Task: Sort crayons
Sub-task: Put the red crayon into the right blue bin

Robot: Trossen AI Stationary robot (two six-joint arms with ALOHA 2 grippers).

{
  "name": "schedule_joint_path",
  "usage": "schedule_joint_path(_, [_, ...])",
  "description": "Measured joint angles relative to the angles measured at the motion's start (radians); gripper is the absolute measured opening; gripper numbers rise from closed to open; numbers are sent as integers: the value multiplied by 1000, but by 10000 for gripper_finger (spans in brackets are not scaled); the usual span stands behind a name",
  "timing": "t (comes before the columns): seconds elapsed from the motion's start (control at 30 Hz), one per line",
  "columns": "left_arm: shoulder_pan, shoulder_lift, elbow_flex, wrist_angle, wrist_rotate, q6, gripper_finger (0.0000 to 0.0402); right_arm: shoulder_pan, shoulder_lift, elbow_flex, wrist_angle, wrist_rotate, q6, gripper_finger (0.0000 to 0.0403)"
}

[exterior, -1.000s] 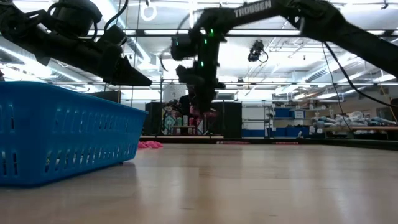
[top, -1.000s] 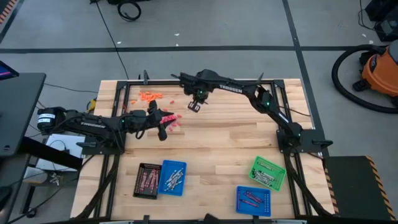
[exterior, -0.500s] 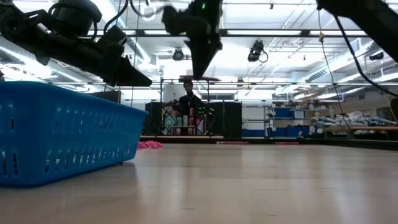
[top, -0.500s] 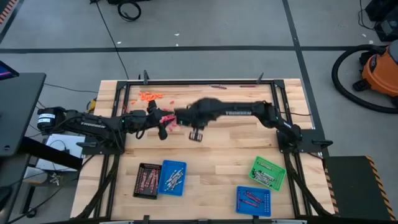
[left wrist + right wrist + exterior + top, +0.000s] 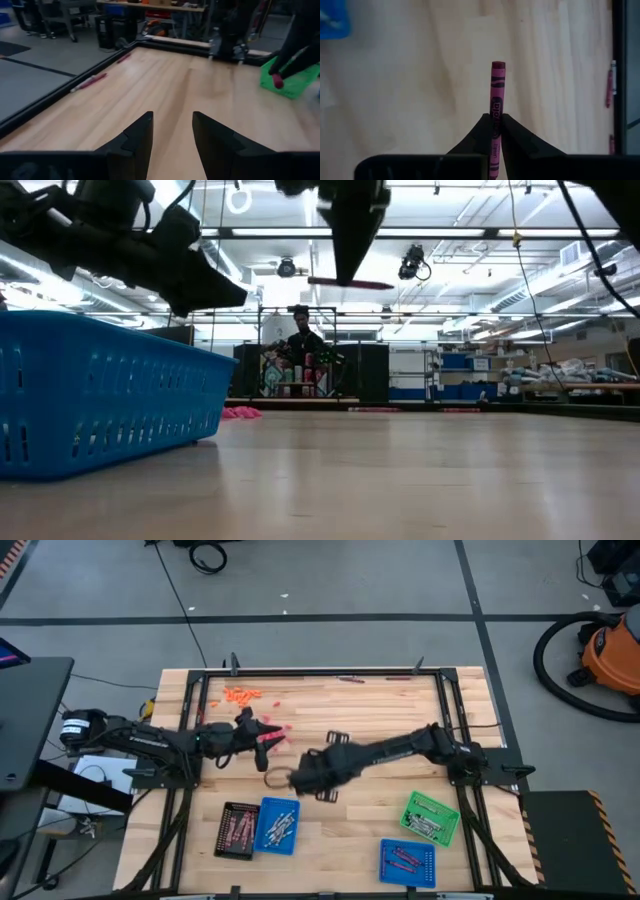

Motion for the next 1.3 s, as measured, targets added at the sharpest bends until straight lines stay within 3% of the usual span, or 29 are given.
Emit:
schedule_joint_path(0.23, [-83, 0, 0, 26, -20, -39, 149, 116, -4, -49, 0, 22, 60, 33])
schedule_joint_path(0.5, [-152, 0, 0, 37, -19, -39, 149, 288, -33, -111, 0, -81, 138, 34])
schedule_joint_path(0.93, [-162, 0, 0, 46, -18, -39, 149, 538, -61, -224, -1, -271, 581, 34])
schedule_joint_path(1.3, [-162, 0, 0, 52, -17, -39, 149, 664, -61, -352, 0, -331, 868, 34])
